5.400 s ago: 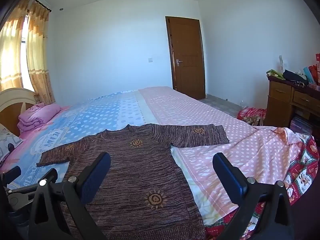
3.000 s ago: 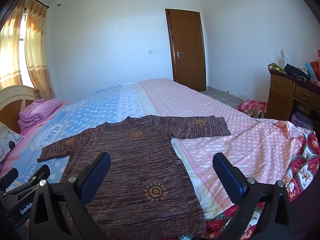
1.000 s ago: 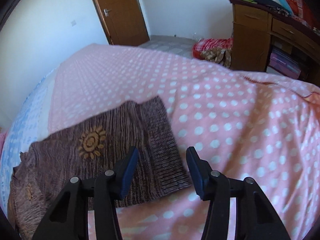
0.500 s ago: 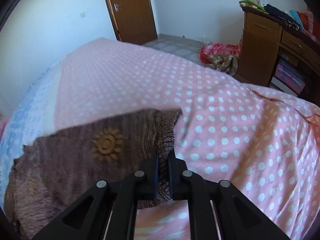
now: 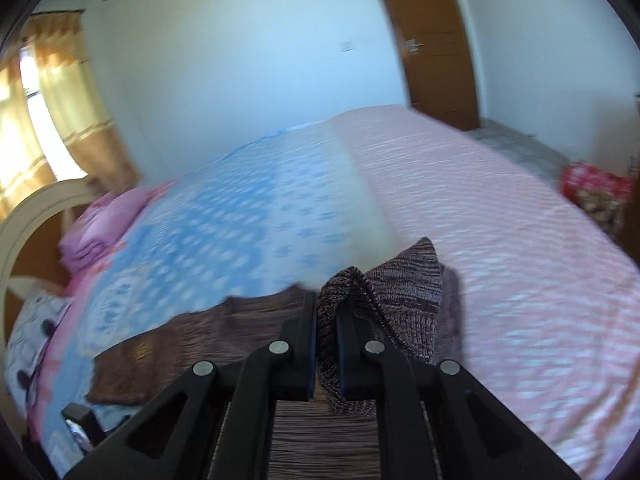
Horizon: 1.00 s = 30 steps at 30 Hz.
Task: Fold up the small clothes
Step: 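Fold the held sleeve across the sweater body with the right gripper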
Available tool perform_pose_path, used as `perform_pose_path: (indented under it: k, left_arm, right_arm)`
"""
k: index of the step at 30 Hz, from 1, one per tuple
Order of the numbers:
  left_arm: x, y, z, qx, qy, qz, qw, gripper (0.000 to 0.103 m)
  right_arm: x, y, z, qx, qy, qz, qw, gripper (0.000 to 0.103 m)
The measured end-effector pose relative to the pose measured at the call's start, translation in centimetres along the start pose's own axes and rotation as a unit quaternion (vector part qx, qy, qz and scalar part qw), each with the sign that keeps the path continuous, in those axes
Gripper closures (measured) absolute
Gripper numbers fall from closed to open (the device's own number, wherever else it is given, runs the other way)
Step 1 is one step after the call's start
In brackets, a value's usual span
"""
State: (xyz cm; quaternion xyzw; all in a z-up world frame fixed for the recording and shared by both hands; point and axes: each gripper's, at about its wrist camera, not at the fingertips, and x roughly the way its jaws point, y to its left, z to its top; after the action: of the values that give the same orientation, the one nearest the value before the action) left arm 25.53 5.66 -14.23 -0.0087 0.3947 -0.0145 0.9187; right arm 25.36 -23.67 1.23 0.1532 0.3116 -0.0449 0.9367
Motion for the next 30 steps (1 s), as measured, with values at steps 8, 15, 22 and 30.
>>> perform_pose_path:
  k: [8,15,22,30]
  left_arm:
    - [0.0,0.4,-0.1,-0.007,-0.005,-0.013,0.9999,0.000]
    - [0.2,0.7,-0.1,-0.015,-0.005,-0.024,0.9996,0.000]
    - [0.3,0.6,-0.1,-0.017,-0.004,-0.025,0.9995,0.000]
    - [0.4,0.7,-0.1,-0.017,-0.004,-0.023,0.9996,0.000]
  right_arm:
    - [9.8,7.9,-7.5,-0.005,0.107,0.136,0.985,0.096]
    - [12.8,8.2,-11.0,-0.007,0.149,0.150,0.977,0.084]
    - [8.8,4.0,-8.6,0.027,0.074,0.157,0.984,0.045]
    - [12.6,5.5,-10.8,-0.027,0.163,0.093,0.982,0.088]
